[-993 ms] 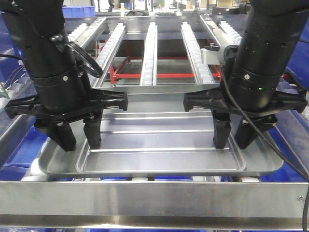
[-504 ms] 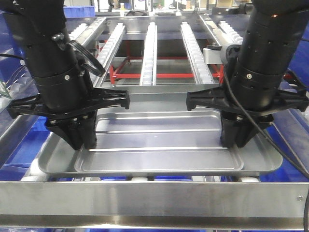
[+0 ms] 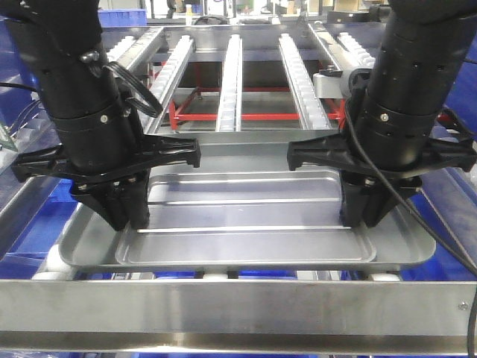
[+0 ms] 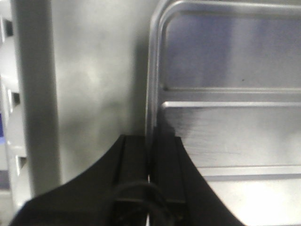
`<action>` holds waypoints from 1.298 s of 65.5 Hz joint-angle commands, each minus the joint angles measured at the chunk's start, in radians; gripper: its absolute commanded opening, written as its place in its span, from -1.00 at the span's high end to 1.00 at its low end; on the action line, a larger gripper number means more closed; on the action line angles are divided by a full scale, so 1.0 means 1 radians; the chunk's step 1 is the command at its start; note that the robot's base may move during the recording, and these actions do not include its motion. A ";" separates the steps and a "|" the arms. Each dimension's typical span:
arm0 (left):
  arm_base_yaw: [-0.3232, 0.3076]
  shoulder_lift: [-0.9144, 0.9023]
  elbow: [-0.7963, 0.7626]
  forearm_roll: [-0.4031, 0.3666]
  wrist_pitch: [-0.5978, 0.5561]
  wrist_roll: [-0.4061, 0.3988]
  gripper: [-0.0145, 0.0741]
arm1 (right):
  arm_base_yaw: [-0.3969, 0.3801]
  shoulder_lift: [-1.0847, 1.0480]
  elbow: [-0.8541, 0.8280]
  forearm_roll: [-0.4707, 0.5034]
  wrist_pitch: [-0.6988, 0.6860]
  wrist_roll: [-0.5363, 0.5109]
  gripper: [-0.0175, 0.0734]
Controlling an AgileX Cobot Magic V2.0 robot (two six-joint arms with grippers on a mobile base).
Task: Grab silver tray and place in blue box
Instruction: 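Close both grippers on the tray's opposite rims, then lift the tray with both grippers off the rollers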
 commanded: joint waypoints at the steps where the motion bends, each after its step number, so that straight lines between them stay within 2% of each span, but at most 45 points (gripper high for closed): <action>1: -0.005 -0.066 -0.055 0.022 0.077 -0.001 0.89 | 0.008 -0.063 -0.059 -0.005 0.033 0.004 0.50; 13: -0.011 -0.211 -0.073 0.030 0.156 -0.035 0.89 | 0.061 -0.190 -0.078 -0.027 0.115 0.094 0.49; 25: -0.063 -0.314 -0.045 0.063 0.204 -0.076 0.89 | 0.131 -0.298 -0.025 -0.089 0.160 0.205 0.49; 37: -0.147 -0.398 0.045 0.100 0.218 -0.179 0.89 | 0.232 -0.396 0.034 -0.200 0.227 0.364 0.49; 55: -0.286 -0.505 0.150 0.143 0.256 -0.339 0.89 | 0.361 -0.495 0.128 -0.215 0.252 0.474 0.49; 62: -0.345 -0.533 0.167 0.195 0.262 -0.410 0.89 | 0.401 -0.514 0.156 -0.258 0.265 0.550 0.49; 67: -0.365 -0.535 0.167 0.212 0.263 -0.427 0.89 | 0.416 -0.516 0.158 -0.268 0.275 0.564 0.49; 85: -0.365 -0.535 0.167 0.214 0.263 -0.427 0.89 | 0.425 -0.516 0.158 -0.266 0.257 0.564 0.49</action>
